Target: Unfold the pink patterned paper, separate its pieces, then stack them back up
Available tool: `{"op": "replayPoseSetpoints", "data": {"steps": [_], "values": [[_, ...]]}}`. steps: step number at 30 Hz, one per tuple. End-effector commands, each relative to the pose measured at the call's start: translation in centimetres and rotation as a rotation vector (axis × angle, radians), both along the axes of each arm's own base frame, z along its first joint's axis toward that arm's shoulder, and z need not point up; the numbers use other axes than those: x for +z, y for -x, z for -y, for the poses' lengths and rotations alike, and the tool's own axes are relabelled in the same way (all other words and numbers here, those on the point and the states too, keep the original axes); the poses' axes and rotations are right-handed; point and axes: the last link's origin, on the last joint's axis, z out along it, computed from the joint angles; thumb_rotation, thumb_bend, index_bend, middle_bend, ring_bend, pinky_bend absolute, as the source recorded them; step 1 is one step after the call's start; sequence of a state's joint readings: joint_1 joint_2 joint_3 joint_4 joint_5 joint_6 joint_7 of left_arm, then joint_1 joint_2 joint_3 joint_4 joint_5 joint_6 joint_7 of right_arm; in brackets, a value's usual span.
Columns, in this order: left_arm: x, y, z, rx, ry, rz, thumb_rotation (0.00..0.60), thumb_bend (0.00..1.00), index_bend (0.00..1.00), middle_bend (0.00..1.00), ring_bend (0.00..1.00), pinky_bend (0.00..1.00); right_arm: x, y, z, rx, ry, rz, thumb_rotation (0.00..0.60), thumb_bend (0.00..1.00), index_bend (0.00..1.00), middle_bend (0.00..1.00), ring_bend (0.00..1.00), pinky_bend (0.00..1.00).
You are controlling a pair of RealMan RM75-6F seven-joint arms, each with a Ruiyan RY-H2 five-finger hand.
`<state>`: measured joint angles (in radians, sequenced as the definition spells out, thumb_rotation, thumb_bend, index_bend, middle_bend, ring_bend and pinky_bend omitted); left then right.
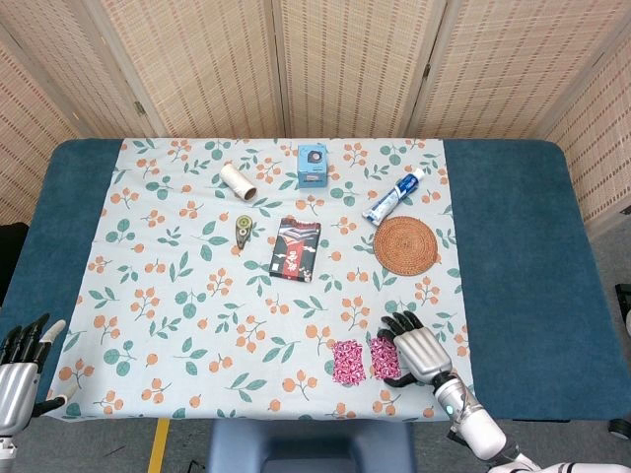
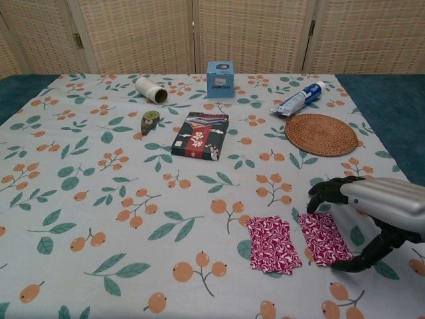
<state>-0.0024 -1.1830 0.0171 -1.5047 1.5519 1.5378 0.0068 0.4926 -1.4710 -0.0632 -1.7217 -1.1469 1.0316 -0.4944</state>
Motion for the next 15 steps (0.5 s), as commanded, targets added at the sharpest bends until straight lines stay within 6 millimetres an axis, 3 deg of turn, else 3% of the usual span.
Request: {"op": "replayPoseSetpoints", "data": {"steps": [1,15], "values": [[0.0,0.0,0.0,0.000,-0.001,0.000,0.600,0.24,0.13,0.03,0.09,0.00,0.2,-0.1,0.1,0.000,0.005,0.007,0.443,0.22,0.27,0.12,0.00,0.00],[0.1,0.0,0.0,0.002,-0.002,0.000,0.600,0.24,0.13,0.03,0.09,0.00,1.0,-2.0,0.2,-0.031,-0.032,0.099,0.443,0.22,0.27,0.12,0.00,0.00]]}}
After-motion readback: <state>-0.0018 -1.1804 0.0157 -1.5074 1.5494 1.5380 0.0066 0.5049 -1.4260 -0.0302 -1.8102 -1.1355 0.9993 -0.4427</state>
